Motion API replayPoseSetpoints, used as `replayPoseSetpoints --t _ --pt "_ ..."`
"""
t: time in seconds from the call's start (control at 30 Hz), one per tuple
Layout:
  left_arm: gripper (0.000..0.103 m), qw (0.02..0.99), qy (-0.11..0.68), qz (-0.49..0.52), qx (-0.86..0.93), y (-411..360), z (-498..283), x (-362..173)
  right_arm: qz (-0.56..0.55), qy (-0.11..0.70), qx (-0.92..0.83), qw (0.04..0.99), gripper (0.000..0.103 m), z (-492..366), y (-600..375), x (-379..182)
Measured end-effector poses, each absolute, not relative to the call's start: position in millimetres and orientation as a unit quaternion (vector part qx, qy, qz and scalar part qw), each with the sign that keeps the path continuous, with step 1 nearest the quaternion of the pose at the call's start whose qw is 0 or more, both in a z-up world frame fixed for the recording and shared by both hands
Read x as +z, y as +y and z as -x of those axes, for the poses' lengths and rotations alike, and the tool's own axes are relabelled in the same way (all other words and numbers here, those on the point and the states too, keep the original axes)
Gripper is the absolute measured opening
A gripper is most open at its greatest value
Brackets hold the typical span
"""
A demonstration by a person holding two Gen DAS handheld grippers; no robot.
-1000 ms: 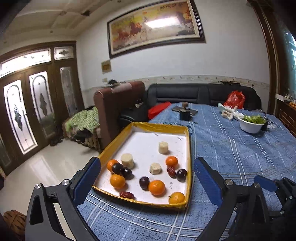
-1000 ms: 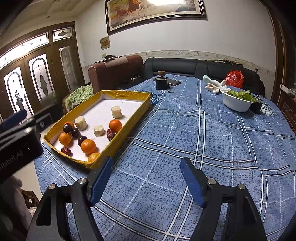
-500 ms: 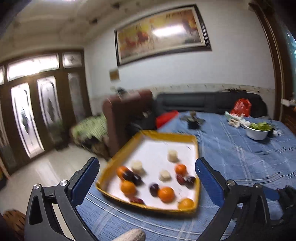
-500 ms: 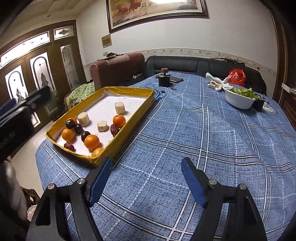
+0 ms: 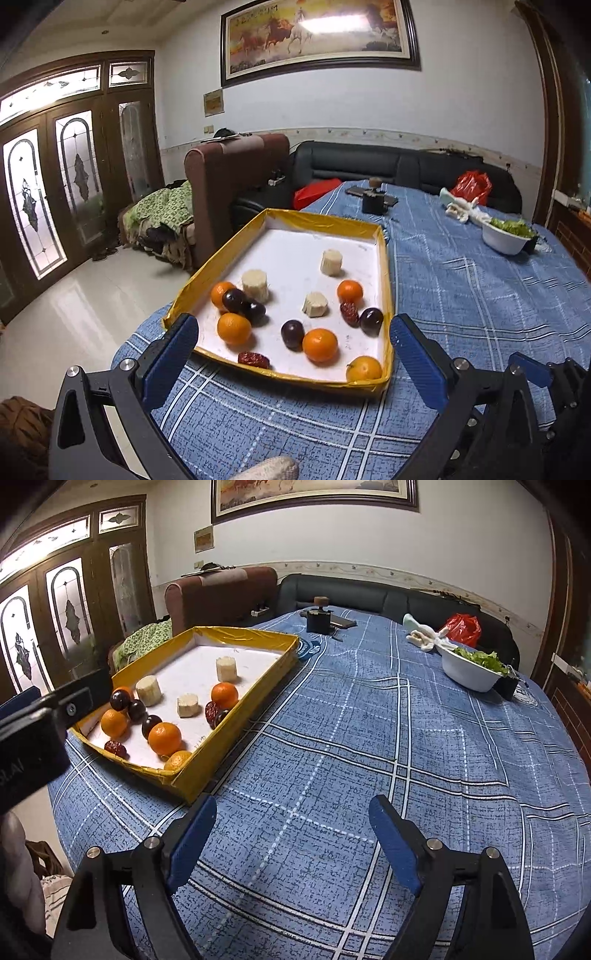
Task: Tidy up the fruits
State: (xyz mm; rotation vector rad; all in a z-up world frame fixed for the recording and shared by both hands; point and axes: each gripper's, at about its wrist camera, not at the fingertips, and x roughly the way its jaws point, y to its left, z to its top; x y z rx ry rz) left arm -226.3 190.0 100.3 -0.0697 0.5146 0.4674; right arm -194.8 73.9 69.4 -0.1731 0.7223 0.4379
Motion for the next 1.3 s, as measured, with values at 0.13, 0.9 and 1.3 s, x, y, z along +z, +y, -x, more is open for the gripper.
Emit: replayPoseSetpoints --t 0.13,0.9,1.3 --pt "0.103 0.938 0.258 0.036 0.229 190.6 225.7 97.6 0.093 0.352 0.213 0.907 0.089 196.3 76.5 66.7" --pt "0.103 0.933 0.295 0.044 0.200 185.8 217.9 84.2 0.110 0.344 0.201 0.910 0.090 199.4 79.5 64.8" --pt "0.103 0.929 0.311 0.044 0.193 185.5 213.9 77.5 0.108 0.347 0.204 0.909 0.091 198.2 82.5 64.3"
